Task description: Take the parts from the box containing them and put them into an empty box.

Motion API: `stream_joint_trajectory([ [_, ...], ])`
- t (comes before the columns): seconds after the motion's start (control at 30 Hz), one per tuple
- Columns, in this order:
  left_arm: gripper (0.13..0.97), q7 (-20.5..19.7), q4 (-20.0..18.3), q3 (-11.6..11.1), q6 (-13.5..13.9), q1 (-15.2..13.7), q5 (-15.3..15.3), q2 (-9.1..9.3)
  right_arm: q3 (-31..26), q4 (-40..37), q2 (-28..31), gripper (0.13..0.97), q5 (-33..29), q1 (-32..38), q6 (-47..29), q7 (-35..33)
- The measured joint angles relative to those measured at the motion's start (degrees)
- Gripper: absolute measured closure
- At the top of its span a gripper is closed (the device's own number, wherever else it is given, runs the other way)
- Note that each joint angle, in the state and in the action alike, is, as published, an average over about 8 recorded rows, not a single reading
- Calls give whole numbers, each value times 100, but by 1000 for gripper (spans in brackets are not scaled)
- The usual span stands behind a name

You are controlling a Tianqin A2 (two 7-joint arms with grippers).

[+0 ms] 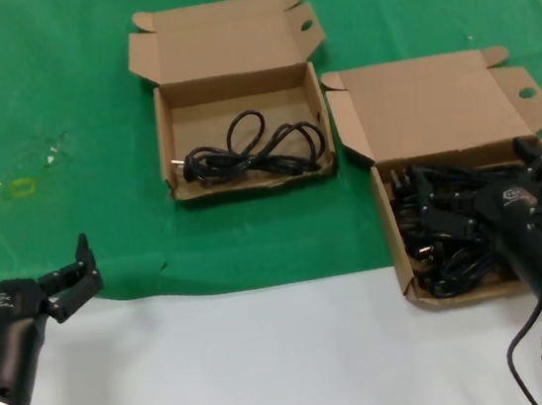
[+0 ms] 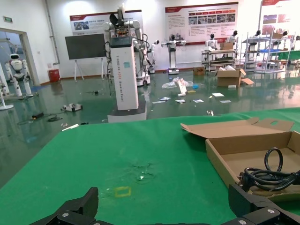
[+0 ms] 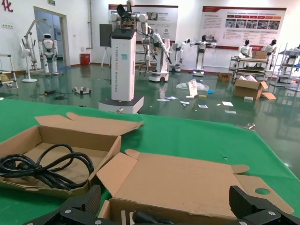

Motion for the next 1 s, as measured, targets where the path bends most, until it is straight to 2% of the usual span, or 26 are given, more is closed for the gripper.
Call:
stream_joint_trajectory([
  [1.0, 132, 0, 0, 0, 0, 0, 0, 0, 0, 0, 0, 129, 0, 0, 0, 0],
])
